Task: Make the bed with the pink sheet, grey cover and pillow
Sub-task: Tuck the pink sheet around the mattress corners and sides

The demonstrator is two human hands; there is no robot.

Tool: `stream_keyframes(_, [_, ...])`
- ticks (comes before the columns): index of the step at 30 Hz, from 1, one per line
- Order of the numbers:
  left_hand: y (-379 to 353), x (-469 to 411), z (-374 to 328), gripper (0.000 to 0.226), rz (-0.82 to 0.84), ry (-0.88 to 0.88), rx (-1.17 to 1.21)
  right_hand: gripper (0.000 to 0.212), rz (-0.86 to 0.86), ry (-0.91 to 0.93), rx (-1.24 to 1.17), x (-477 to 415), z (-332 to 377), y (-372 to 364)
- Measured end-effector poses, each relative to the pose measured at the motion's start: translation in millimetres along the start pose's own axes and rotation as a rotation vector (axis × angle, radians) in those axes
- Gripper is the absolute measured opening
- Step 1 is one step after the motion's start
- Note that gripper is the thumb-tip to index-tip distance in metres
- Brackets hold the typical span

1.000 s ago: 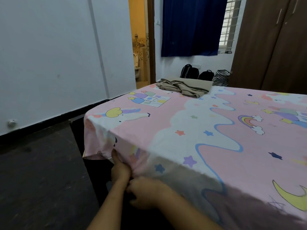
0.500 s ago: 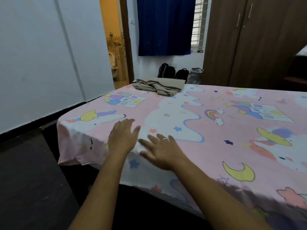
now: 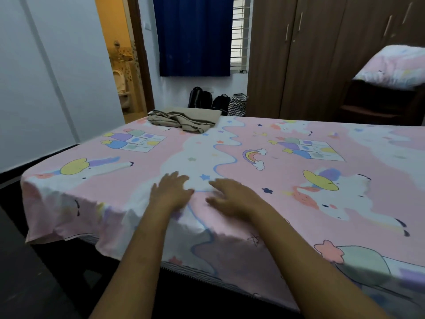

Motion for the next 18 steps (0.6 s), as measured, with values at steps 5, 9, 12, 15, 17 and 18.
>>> stream_keyframes(5, [-35, 7, -18, 0.052, 0.024, -0.054, -0.044, 0.057, 0.012, 0.032, 0.104, 8, 1, -26])
stream_keyframes(9, [-36, 15, -9, 0.054, -0.050, -0.019, -0.080, 0.062, 0.016, 0.068, 0.154, 17, 6, -27])
stream_keyframes(12, [-36, 21, -6, 0.055, -0.106, 0.018, -0.086, 0.067, -0.021, 0.092, 0.139, 24, 11, -27])
stream_keyframes(15, [-35, 28, -2, 0.054, -0.170, 0.043, -0.070, 0.074, -0.063, 0.131, 0.158, 32, 20, -30])
stream_keyframes(17, [-35, 34, 3, 0.053, -0.202, 0.052, -0.050, 0.085, -0.040, 0.203, 0.177, 39, 28, -31])
stream_keyframes(18, [-35, 37, 6, 0.053, -0.211, 0.050, -0.042, 0.086, 0.005, 0.249, 0.134, 41, 30, -28])
Point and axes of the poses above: each hand's wrist, its own x-axis away from the middle knuckle, its own y-axis out of the back of the hand, z = x × y, the point moved 3 cm from there along -x, towards the middle knuckle, and after that the axes turned 12 degrees about x, right-handed, at the moved point
